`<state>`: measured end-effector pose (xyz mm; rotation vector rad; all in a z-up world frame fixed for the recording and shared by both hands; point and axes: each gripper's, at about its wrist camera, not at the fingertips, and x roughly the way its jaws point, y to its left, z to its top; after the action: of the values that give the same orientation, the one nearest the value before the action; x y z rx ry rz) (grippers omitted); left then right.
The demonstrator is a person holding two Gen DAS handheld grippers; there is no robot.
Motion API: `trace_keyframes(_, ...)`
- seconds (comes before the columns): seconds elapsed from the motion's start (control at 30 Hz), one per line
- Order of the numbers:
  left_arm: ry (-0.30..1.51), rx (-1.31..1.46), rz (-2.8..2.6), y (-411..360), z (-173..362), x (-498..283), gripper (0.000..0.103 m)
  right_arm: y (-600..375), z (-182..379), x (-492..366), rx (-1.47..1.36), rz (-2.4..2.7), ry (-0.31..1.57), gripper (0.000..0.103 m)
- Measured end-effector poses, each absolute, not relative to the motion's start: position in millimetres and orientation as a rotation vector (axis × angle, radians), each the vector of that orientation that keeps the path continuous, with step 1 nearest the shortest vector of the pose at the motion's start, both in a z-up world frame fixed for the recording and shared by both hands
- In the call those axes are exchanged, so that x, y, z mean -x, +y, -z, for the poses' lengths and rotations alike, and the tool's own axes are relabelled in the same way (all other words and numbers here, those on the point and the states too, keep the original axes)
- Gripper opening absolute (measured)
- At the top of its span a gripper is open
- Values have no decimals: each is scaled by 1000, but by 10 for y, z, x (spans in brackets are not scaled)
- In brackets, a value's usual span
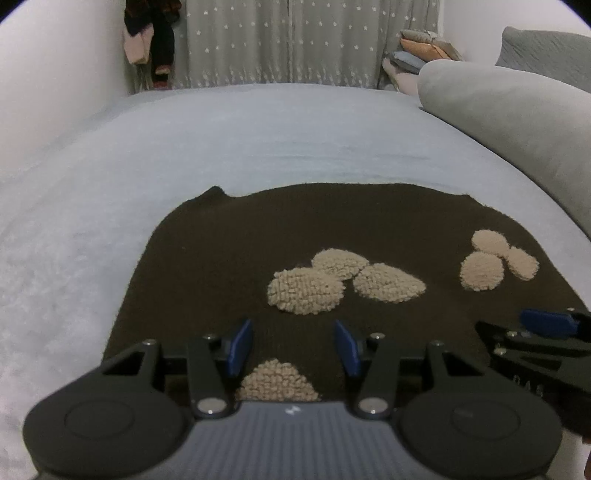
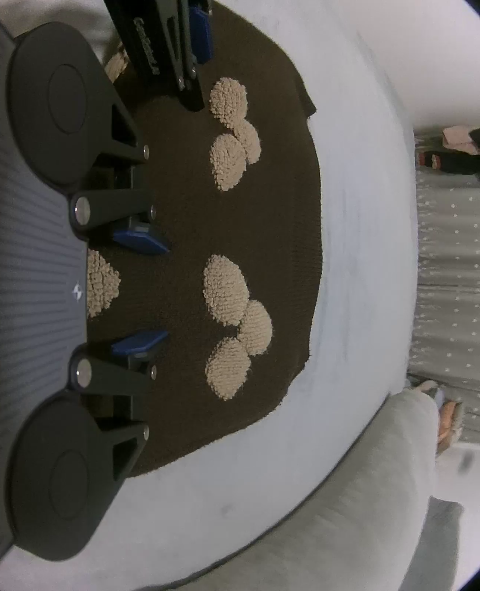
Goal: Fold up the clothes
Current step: 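Lay the folded hem down and open both tools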
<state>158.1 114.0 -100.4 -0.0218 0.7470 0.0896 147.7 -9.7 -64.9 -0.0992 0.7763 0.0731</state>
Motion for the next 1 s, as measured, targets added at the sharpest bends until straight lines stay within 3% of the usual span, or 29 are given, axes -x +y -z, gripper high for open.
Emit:
trace_keyframes(0.53,624,19,-76,1158,1080,-1484,53,-71,695,-1412,133,-71,703,52)
trace_keyframes(1.0,610,90,-159,1610,967,-1250,62,-407,518,-1320,111,-43,696,57)
